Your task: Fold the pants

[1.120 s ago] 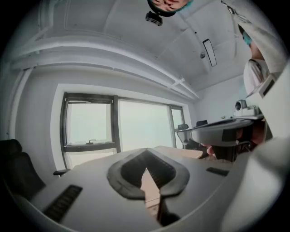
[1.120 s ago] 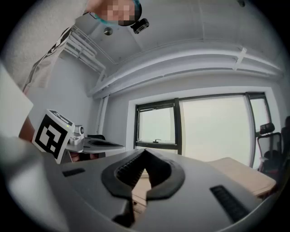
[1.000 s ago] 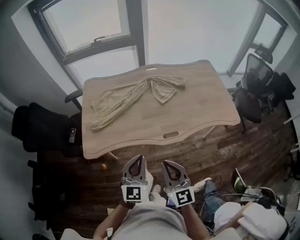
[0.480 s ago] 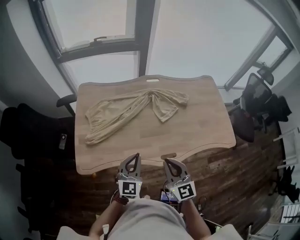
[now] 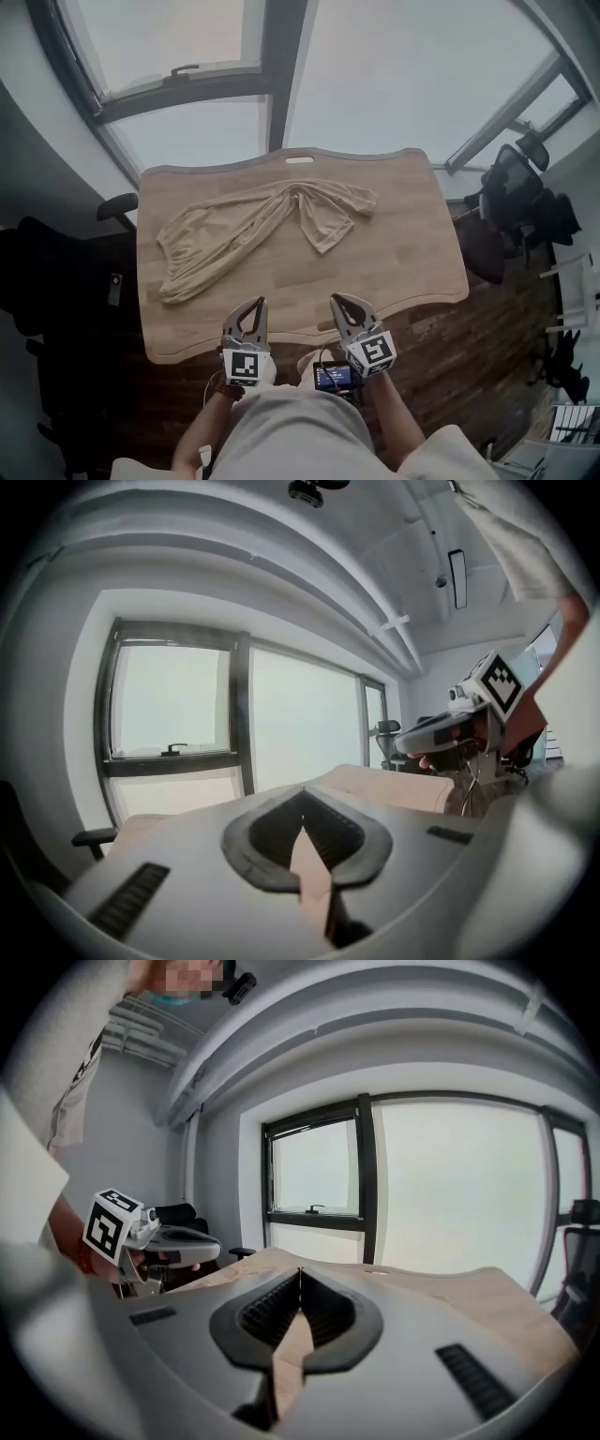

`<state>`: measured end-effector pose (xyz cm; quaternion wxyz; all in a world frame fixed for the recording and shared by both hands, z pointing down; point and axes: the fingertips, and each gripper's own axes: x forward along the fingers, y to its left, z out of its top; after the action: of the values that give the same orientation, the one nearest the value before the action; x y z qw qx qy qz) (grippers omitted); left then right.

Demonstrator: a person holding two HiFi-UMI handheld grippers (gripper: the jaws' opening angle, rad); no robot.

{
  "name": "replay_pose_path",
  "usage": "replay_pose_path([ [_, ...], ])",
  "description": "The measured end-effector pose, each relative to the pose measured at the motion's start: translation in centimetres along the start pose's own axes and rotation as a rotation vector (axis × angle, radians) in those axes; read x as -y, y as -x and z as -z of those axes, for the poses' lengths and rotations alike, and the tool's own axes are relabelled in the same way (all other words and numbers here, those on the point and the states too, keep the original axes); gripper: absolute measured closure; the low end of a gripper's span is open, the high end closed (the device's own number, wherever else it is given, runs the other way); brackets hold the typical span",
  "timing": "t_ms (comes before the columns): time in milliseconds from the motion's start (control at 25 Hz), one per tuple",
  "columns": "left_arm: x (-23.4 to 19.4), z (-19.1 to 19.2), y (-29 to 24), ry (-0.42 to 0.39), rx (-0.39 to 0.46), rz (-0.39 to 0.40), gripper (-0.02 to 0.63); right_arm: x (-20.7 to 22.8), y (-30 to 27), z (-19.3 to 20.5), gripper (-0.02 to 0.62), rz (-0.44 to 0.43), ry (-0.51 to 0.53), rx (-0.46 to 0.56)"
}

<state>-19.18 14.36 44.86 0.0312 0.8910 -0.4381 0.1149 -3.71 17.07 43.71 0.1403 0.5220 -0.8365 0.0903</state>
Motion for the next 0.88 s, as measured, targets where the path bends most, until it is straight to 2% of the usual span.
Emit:
replay_pose_path([
  [240, 1.0, 0.6, -4.0, -0.007, -0.015, -0.053, 0.598, 6.2, -3.7, 2.9, 0.592, -0.055, 0.006, -0.058],
  [360, 1.9, -0.2, -6.4, -0.012, -0.033, -0.116, 0.598, 8.8, -5.9, 4.4, 0.592, -0.136, 0.052, -0.095],
  [560, 4.6, -1.5, -8.8, 0.042, -0.079, -0.211, 0.599, 12.2, -8.4, 7.6, 0.592, -0.275, 0.137, -0.164],
  [720, 6.2, -0.7, -9.6, -0.016, -0.116, -0.267, 0.598, 13.6, -10.8, 11.1, 0.591, -0.378, 0.211, -0.233],
  [880, 6.8, 0.1, -8.7, 0.037, -0.143, -0.316, 0.598, 13.6, -13.4, 14.6, 0.591, -0.450, 0.264, -0.317],
])
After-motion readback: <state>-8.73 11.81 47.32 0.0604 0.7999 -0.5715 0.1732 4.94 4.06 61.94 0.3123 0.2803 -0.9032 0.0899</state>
